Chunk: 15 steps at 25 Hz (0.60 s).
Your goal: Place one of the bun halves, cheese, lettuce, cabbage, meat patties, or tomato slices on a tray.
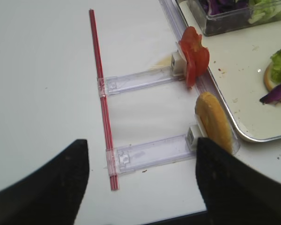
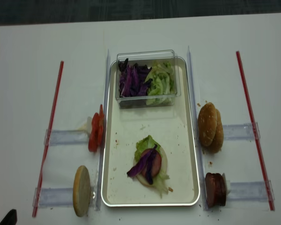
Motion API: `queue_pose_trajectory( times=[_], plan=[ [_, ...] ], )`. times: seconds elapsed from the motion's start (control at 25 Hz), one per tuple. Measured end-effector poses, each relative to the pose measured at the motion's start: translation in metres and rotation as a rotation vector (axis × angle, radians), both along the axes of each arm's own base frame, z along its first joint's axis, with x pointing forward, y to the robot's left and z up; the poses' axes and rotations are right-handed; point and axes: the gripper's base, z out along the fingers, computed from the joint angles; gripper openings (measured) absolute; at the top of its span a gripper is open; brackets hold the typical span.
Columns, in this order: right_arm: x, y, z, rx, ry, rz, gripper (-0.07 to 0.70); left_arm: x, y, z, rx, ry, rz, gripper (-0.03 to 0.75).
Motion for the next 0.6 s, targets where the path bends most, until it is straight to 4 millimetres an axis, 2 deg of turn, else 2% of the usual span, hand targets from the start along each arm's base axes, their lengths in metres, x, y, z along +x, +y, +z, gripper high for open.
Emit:
queue_pose_trajectory(
  times=[0.6],
  plan=[
    [0.0, 0.0, 0.0, 0.002, 0.0, -0.001, 0.006, 0.0016, -0.0002, -0.0005, -0.021, -0.008, 0.013, 0.484]
  ],
)
